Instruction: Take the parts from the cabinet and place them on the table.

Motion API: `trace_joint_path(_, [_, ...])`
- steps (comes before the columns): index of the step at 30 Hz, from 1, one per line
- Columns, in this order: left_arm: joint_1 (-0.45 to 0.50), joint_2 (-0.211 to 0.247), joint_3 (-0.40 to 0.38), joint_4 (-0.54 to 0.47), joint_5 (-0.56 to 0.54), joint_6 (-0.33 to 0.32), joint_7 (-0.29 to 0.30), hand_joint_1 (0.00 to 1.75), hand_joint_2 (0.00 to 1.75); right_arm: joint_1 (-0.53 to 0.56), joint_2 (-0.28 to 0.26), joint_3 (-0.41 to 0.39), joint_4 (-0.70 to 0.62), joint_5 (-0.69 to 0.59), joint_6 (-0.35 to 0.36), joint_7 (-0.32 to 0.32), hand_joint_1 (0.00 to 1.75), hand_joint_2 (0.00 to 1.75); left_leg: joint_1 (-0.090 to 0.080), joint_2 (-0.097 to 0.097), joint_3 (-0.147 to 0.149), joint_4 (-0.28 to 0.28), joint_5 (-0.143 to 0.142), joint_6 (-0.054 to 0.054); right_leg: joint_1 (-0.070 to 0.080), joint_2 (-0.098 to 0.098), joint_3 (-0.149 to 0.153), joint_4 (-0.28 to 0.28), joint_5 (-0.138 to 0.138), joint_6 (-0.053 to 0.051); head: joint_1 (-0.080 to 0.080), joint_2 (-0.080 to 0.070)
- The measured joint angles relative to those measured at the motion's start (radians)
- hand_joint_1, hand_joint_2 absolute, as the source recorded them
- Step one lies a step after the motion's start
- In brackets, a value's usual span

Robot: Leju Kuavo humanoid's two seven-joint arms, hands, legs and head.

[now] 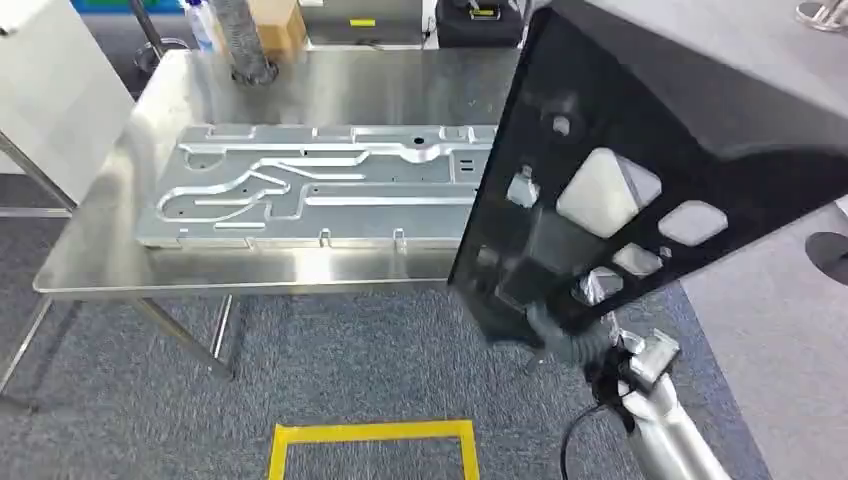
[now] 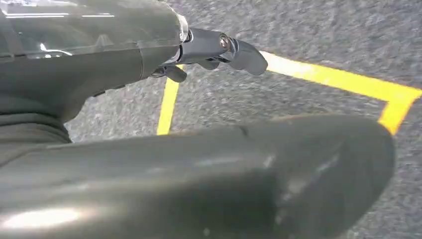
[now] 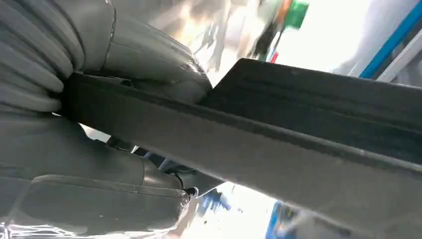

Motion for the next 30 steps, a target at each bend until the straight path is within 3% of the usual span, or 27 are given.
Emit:
trace_joint_path(2, [-0.001, 0.0, 0.0, 0.0, -0.002, 0.0, -0.002, 0.0, 0.0, -0.035, 0.021, -0.043, 0.056, 0.026, -0.056, 0.016, 1.75, 1.75, 0.0, -0.001, 0.016, 0.0, -0.017, 0.001, -0.004, 0.0, -0.101, 0.118, -0.076, 0.007, 0.0, 0.0])
trace_joint_path(3, [0.0, 0.0, 0.0, 0.0, -0.003, -0.001, -0.002, 0.0, 0.0, -0.045, 0.029, -0.058, 0.075, 0.03, -0.062, 0.018, 1.75, 1.75, 0.0, -0.002, 0.031, 0.0, -0.028, 0.0, -0.006, 0.0, -0.13, 0.134, -0.1, 0.011, 0.0, 0.0])
trace_joint_path(4, [0.001, 0.0, 0.0, 0.0, -0.003, -0.001, -0.002, 0.0, 0.0, -0.052, 0.034, -0.066, 0.087, 0.032, -0.066, 0.02, 1.75, 1.75, 0.0, -0.004, 0.046, 0.0, -0.039, -0.001, -0.008, 0.0, -0.137, 0.111, -0.09, 0.012, 0.0, 0.0])
trace_joint_path(5, [0.003, 0.0, 0.0, 0.0, -0.003, -0.001, -0.002, 0.0, 0.0, -0.061, 0.039, -0.071, 0.1, 0.033, -0.068, 0.021, 1.75, 1.75, 0.0, -0.005, 0.065, 0.0, -0.051, -0.002, -0.009, -0.001, -0.129, 0.053, -0.052, 0.011, 0.0, 0.0])
trace_joint_path(6, [0.002, 0.0, 0.0, 0.0, -0.004, -0.001, -0.002, 0.0, 0.0, -0.068, 0.044, -0.074, 0.109, 0.037, -0.068, 0.021, 1.75, 1.75, 0.001, -0.005, 0.084, 0.0, -0.064, -0.005, -0.009, -0.001, -0.111, -0.024, 0.006, 0.008, 0.0, 0.0])
trace_joint_path(7, [0.001, 0.0, 0.0, 0.0, -0.004, -0.001, -0.002, 0.0, 0.0, -0.073, 0.052, -0.079, 0.117, 0.036, -0.068, 0.022, 1.75, 1.75, 0.001, -0.005, 0.099, -0.001, -0.077, -0.009, -0.008, -0.002, -0.093, -0.105, 0.087, 0.003, 0.0, 0.0])
trace_joint_path(8, [0.002, 0.0, 0.001, 0.0, -0.004, -0.001, -0.002, 0.0, 0.0, -0.078, 0.062, -0.084, 0.129, 0.036, -0.069, 0.022, 1.75, 1.75, -0.003, -0.005, 0.11, 0.004, -0.09, -0.015, -0.004, -0.007, -0.095, -0.17, 0.181, -0.004, 0.0, 0.0])
trace_joint_path(9, [-0.001, 0.0, 0.001, 0.0, -0.007, -0.002, -0.002, 0.0, 0.0, -0.083, 0.069, -0.087, 0.137, 0.037, -0.07, 0.024, 1.75, 1.75, -0.003, -0.007, 0.106, -0.005, -0.095, -0.021, 0.002, -0.007, -0.09, -0.167, 0.156, -0.01, 0.002, 0.0])
trace_joint_path(10, [-0.001, 0.0, 0.001, 0.0, -0.007, -0.002, -0.002, 0.0, 0.0, -0.084, 0.079, -0.089, 0.14, 0.046, -0.082, 0.025, 1.75, 1.75, -0.002, -0.005, 0.105, -0.013, -0.098, -0.028, 0.004, -0.003, -0.09, -0.172, 0.168, -0.017, 0.0, 0.0])
trace_joint_path(12, [0.0, 0.0, 0.002, 0.0, -0.01, -0.002, -0.005, 0.0, 0.0, -0.101, 0.096, -0.098, 0.147, 0.122, -0.177, 0.043, 1.75, 1.75, -0.002, -0.001, 0.106, 0.015, -0.081, -0.043, 0.002, 0.003, -0.081, -0.18, 0.161, -0.03, 0.0, 0.0])
trace_joint_path(14, [-0.004, 0.001, 0.002, 0.0, -0.013, -0.002, -0.011, 0.0, 0.0, -0.152, 0.109, -0.113, 0.178, 0.249, -0.342, 0.088, 1.75, 1.75, 0.001, 0.001, 0.039, 0.133, -0.061, -0.046, -0.001, 0.005, -0.06, -0.185, 0.151, -0.043, 0.0, 0.0])
trace_joint_path(15, [-0.004, 0.001, 0.001, 0.0, -0.02, -0.004, -0.013, 0.0, 0.0, -0.188, 0.109, -0.118, 0.205, 0.332, -0.434, 0.11, 1.75, 1.75, 0.002, 0.001, -0.012, 0.212, -0.08, -0.05, 0.0, 0.005, -0.052, -0.185, 0.146, -0.047, 0.0, 0.0])
trace_joint_path(17, [-0.005, 0.001, 0.001, 0.0, -0.032, -0.001, -0.018, 0.0, 0.0, -0.271, 0.109, -0.119, 0.258, 0.512, -0.587, 0.158, 1.75, 1.75, 0.004, 0.001, -0.101, 0.321, -0.169, -0.059, 0.003, 0.008, -0.037, -0.185, 0.132, -0.051, 0.0, 0.0])
trace_joint_path(18, [-0.005, 0.001, 0.001, 0.0, -0.033, 0.0, -0.018, 0.0, 0.0, -0.315, 0.109, -0.118, 0.28, 0.605, -0.642, 0.19, 1.75, 1.75, 0.004, 0.001, -0.128, 0.335, -0.204, -0.059, 0.004, 0.011, -0.029, -0.185, 0.126, -0.051, 0.0, 0.0])
trace_joint_path(19, [-0.005, 0.001, 0.001, 0.0, -0.034, 0.001, -0.017, 0.0, 0.0, -0.362, 0.109, -0.109, 0.306, 0.716, -0.683, 0.233, 1.75, 1.75, 0.004, 0.001, -0.139, 0.316, -0.209, -0.059, 0.005, 0.013, -0.02, -0.185, 0.118, -0.051, 0.0, 0.0])
trace_joint_path(20, [-0.006, 0.001, 0.001, 0.0, -0.036, 0.002, -0.017, 0.0, 0.0, -0.41, 0.107, -0.094, 0.332, 0.813, -0.691, 0.276, 1.75, 1.75, 0.004, 0.001, -0.132, 0.263, -0.177, -0.058, 0.005, 0.014, -0.008, -0.185, 0.11, -0.052, 0.0, 0.0])
trace_joint_path(21, [-0.007, 0.001, 0.0, 0.0, -0.043, 0.003, -0.017, 0.0, 0.0, -0.46, 0.1, -0.065, 0.367, 0.932, -0.684, 0.333, 1.75, 1.75, 0.003, 0.001, -0.111, 0.184, -0.119, -0.052, 0.006, 0.014, 0.005, -0.184, 0.101, -0.051, 0.0, 0.0])
trace_joint_path(23, [-0.013, 0.001, -0.002, 0.0, -0.052, 0.003, -0.017, 0.0, 0.0, -0.561, 0.083, 0.029, 0.461, 1.175, -0.663, 0.433, 1.75, 1.75, -0.003, 0.006, -0.074, 0.02, 0.036, -0.036, 0.006, 0.015, 0.022, -0.181, 0.086, -0.047, 0.0, 0.0])
trace_joint_path(25, [-0.023, 0.001, -0.003, 0.0, -0.055, 0.006, -0.018, 0.0, 0.0, -0.631, 0.077, 0.132, 0.557, 1.374, -0.656, 0.514, 1.75, 1.75, -0.009, 0.002, -0.076, 0.003, 0.049, -0.033, 0.013, 0.017, 0.021, -0.177, 0.071, -0.034, 0.0, 0.0])
trace_joint_path(27, [-0.032, 0.001, -0.006, 0.0, -0.06, 0.01, -0.016, 0.0, 0.0, -0.678, 0.077, 0.236, 0.64, 1.48, -0.655, 0.58, 1.75, 1.75, -0.01, -0.008, -0.072, 0.001, 0.065, -0.023, 0.014, 0.009, 0.028, -0.181, 0.064, -0.024, 0.0, 0.0])
trace_joint_path(28, [-0.038, -0.003, -0.008, 0.0, -0.063, 0.014, -0.015, 0.0, 0.0, -0.698, 0.077, 0.315, 0.698, 1.505, -0.646, 0.611, 1.75, 1.75, 0.006, -0.011, -0.064, -0.01, 0.074, -0.017, 0.01, 0.001, 0.03, -0.18, 0.052, -0.022, 0.0, 0.0])
trace_joint_path(30, [-0.047, -0.005, -0.009, 0.0, -0.063, 0.016, -0.015, 0.0, 0.0, -0.726, 0.088, 0.407, 0.769, 1.51, -0.641, 0.634, 1.75, 1.75, 0.005, -0.025, -0.061, -0.015, 0.073, -0.01, 0.006, 0.0, -0.012, -0.084, 0.001, -0.014, 0.0, 0.0])
